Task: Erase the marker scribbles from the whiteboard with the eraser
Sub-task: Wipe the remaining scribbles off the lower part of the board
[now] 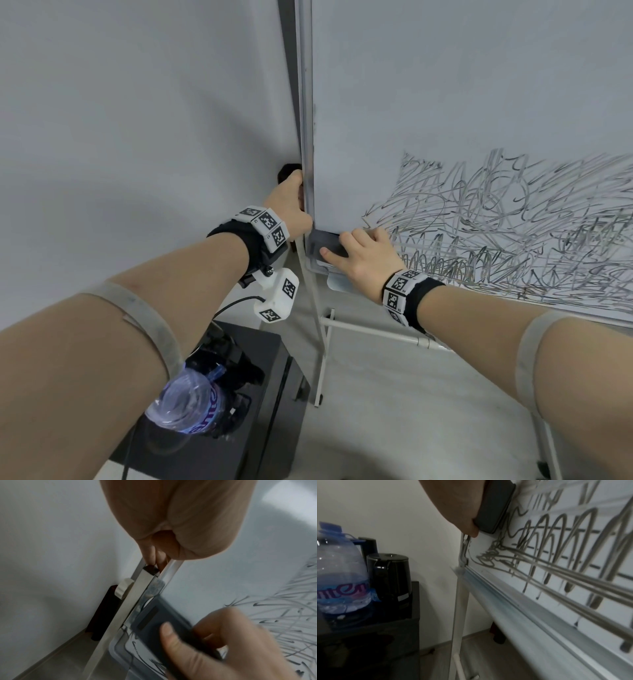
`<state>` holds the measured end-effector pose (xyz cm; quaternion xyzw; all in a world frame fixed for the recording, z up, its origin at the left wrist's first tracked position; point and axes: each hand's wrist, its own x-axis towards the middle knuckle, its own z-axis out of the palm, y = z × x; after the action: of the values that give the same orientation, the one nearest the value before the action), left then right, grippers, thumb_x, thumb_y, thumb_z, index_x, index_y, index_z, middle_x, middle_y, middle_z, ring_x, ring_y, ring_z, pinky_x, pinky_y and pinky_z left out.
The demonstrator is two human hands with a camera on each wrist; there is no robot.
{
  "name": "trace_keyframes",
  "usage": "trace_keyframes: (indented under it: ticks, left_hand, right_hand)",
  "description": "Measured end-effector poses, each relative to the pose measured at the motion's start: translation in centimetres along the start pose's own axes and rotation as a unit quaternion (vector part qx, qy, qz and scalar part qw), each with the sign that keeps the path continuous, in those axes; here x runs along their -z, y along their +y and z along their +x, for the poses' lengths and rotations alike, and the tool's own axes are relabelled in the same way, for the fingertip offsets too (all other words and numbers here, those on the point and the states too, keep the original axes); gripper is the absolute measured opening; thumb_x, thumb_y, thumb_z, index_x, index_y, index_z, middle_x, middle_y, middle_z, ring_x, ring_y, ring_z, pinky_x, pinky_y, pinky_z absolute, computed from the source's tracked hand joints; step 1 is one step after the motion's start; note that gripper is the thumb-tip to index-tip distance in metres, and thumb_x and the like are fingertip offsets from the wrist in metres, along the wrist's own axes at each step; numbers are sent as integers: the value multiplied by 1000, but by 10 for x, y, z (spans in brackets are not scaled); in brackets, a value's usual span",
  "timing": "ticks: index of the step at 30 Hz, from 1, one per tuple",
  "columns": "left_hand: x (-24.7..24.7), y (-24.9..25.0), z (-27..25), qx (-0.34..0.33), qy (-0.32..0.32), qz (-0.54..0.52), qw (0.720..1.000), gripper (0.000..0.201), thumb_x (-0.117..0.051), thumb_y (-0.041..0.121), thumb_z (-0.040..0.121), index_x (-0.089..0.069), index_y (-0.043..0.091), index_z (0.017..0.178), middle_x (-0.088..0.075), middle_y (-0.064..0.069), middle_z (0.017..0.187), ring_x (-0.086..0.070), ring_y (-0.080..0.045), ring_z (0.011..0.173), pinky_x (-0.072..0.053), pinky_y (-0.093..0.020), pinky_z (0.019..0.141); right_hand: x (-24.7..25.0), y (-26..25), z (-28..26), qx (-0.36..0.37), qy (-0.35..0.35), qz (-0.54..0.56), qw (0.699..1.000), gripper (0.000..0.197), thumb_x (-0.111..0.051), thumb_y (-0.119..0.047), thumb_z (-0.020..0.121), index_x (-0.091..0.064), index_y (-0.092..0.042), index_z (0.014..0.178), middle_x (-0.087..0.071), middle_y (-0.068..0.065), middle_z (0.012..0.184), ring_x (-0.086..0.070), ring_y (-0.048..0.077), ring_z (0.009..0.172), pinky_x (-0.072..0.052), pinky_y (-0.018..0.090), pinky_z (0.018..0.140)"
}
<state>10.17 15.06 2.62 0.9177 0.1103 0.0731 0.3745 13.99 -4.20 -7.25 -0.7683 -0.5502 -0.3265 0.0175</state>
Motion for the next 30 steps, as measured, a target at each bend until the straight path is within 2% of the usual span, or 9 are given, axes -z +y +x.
trace_keyframes:
  ticks: [4,9,12,14,17,22,26,28,30]
  left_hand:
    - [0,-1,4,9,-1,4,1000,56,-56,18,64,-50,15,119,-68,-10,96,-69,-28,86,-59,-50,80]
    - [-1,0,4,19,-8,5,1000,54,-59,14,68,-48,15,120,-68,-12,101,-69,-29,87,-59,-51,79]
    - [-3,-1,4,24,-6,6,1000,51,-65,19,69,-47,17,117,-68,-13,101,-69,-30,89,-60,-52,78]
    - [-3,-1,4,26,-6,9,1000,48,-68,21,73,-47,15,116,-68,-13,99,-69,-30,87,-59,-51,79]
    - [-2,-1,2,25,-2,-2,1000,54,-68,27,69,-47,17,118,-69,-10,99,-70,-28,88,-58,-50,82]
    - [1,18,-4,38,-15,39,998,48,-66,9,80,-44,7,123,-64,-18,102,-65,-34,92,-55,-48,83]
    - [3,23,-7,42,-21,28,999,54,-67,19,75,-43,5,122,-63,-16,101,-64,-33,92,-54,-46,83]
    - [1,21,-7,42,-15,30,999,52,-68,19,78,-43,4,121,-59,-7,91,-60,-23,81,-49,-38,75]
    - [0,18,-6,40,-5,38,998,44,-67,11,84,-42,4,120,-53,-2,85,-53,-17,75,-43,-32,71]
  right_hand:
    - [-9,-9,-7,30,-47,4,998,52,-56,-5,75,-62,-16,126,-53,12,101,-47,28,87,-41,41,72]
    - [-15,-14,-12,73,-103,-10,992,51,-67,-13,70,-64,-17,122,-49,11,103,-44,27,87,-38,40,70]
    - [-15,-18,-15,65,-128,-8,990,55,-69,-16,66,-65,-18,121,-53,11,103,-47,29,87,-41,41,70]
    - [-10,-17,-11,60,-121,-2,991,53,-69,-15,66,-65,-18,119,-53,11,101,-47,28,86,-40,41,70]
    - [6,-2,-1,47,-80,-5,996,47,-54,-10,74,-64,-18,119,-53,11,98,-49,28,83,-39,40,69]
    - [28,21,16,34,-34,-25,999,50,-45,-7,78,-63,-20,123,-50,10,96,-45,27,83,-36,39,68]
    - [19,7,11,56,-70,-38,995,48,-62,-13,71,-66,-20,119,-52,10,100,-45,27,86,-37,39,70]
    - [7,-6,1,65,-121,-31,990,52,-71,-18,66,-67,-20,117,-53,10,104,-46,28,89,-39,39,71]
    - [-3,-15,-6,67,-168,-22,983,58,-78,-23,61,-67,-21,118,-49,11,107,-42,28,92,-39,41,73]
